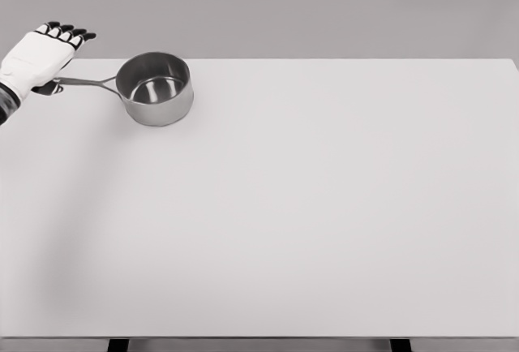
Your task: Rotate pot handle
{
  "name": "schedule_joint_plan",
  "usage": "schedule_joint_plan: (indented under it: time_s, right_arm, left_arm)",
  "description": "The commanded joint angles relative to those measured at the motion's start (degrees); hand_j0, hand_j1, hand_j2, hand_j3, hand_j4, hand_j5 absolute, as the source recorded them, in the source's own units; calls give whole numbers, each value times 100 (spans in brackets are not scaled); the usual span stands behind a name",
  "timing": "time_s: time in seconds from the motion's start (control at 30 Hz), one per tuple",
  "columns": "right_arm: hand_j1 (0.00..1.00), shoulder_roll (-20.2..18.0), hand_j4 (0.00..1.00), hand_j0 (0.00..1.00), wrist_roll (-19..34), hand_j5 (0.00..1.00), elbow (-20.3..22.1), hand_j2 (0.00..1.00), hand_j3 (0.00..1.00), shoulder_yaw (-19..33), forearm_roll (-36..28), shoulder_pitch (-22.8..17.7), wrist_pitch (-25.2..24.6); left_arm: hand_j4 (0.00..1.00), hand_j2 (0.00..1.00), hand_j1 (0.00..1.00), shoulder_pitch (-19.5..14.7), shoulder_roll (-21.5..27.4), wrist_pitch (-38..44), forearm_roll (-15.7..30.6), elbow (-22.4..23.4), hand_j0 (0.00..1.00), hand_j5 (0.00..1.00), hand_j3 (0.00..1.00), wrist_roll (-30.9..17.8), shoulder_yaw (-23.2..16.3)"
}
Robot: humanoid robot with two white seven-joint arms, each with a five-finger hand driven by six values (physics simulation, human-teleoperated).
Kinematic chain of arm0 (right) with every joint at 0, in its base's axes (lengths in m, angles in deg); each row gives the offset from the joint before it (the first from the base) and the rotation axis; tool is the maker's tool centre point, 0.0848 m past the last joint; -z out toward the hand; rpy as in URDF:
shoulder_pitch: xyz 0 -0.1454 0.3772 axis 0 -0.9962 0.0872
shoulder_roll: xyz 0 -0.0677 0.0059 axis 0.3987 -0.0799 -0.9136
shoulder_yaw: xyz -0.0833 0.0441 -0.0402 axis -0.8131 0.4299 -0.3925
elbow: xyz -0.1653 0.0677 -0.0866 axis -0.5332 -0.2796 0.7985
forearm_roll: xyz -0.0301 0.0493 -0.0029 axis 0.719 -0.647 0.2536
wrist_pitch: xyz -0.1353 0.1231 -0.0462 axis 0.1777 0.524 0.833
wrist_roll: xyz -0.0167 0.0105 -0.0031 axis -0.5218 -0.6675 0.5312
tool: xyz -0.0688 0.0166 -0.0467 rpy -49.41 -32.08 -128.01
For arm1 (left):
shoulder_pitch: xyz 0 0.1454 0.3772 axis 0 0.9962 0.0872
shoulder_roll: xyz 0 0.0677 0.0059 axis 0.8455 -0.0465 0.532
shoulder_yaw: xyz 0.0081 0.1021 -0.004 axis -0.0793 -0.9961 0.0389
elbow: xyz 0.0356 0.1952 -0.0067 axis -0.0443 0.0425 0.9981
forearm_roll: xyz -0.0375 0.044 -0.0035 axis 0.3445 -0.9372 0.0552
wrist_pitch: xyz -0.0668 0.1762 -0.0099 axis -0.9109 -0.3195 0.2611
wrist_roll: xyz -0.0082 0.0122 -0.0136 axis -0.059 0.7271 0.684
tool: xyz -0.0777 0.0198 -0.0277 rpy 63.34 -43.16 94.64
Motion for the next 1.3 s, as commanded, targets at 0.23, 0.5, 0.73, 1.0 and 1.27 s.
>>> schedule_joint_plan:
  time_s: [0.23, 0.5, 0.73, 1.0, 1.27]
  right_arm:
    - [100, -1, 100, 100, 9, 100, 0, 100, 100, 1, 2, 0, 2]
    - [100, -1, 100, 100, 1, 100, 0, 100, 100, 1, 2, 0, 2]
    - [100, -1, 100, 100, 1, 100, 0, 100, 100, 1, 2, 0, 2]
    - [100, -1, 100, 100, 1, 100, 0, 100, 100, 1, 2, 0, 2]
    - [100, -1, 100, 100, 1, 100, 0, 100, 100, 1, 2, 0, 2]
  left_arm:
    - [100, 100, 100, 35, 42, -6, 36, -20, 100, 100, 100, -14, 6]
    - [100, 100, 100, 35, 16, 2, 19, 68, 100, 100, 100, -172, -3]
    - [100, 100, 100, 35, -2, 2, 45, 85, 100, 100, 100, -374, -3]
    - [100, 100, 100, 79, 701, -156, 950, -538, 100, 100, 100, -427, 50]
    - [100, 100, 100, 624, 2547, -1306, 3499, -4167, 100, 100, 100, -559, 85]
